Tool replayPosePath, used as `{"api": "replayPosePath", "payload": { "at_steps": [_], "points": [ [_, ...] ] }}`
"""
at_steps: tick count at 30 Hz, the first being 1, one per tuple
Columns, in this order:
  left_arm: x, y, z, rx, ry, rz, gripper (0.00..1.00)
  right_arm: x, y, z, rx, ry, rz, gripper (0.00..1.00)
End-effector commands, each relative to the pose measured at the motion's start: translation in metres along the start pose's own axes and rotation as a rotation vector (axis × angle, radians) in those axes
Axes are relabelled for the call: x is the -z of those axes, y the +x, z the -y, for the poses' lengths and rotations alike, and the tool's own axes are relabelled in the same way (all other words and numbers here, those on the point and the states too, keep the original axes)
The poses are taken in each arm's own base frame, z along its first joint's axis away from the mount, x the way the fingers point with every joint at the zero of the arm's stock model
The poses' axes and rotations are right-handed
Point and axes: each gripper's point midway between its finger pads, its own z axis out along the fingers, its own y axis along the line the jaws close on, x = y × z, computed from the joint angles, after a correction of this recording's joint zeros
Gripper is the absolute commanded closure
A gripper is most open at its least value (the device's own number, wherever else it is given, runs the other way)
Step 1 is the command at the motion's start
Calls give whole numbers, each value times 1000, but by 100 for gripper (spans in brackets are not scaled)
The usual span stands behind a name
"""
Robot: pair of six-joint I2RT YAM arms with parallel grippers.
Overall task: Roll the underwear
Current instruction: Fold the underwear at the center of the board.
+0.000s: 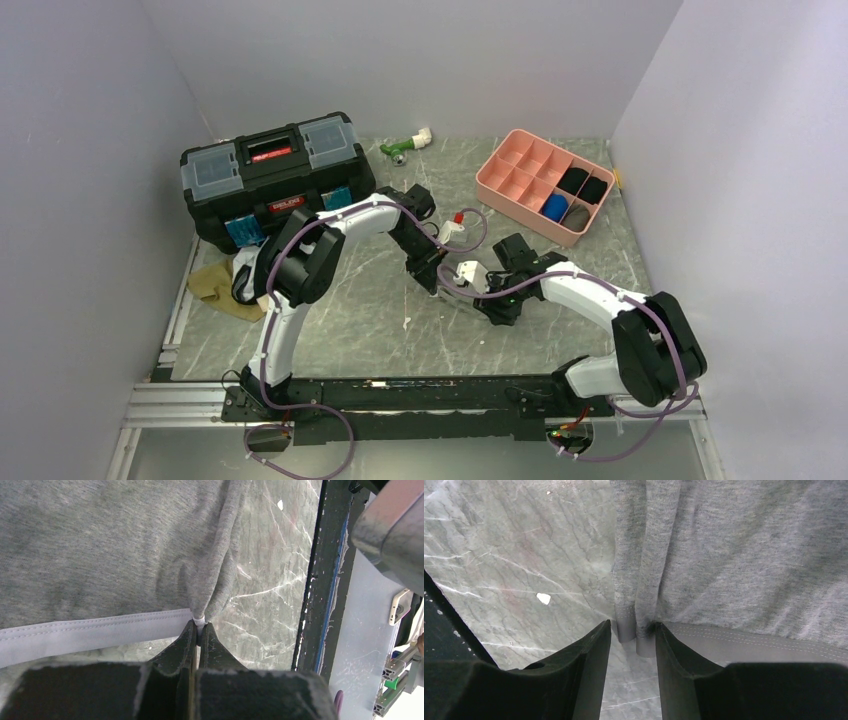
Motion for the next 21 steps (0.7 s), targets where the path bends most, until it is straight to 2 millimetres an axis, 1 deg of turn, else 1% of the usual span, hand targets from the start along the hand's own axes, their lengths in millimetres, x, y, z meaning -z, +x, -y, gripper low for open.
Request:
{"api": "replayPosePath", "payload": {
  "at_steps": [1, 6, 12, 21],
  "points": [
    [-1, -6, 5, 10, 40, 25, 100, -4, -2, 1, -19, 6, -6, 60],
    [-2, -6, 6, 14, 46, 27, 100, -5, 0, 3, -29, 17, -23, 62],
    [-2, -2, 9, 15, 57, 25, 100, -2, 0, 8, -30, 54, -26, 76],
    [-1, 6, 12, 12, 50, 9, 100, 9, -4, 7, -9, 69, -10, 89]
  ]
}}
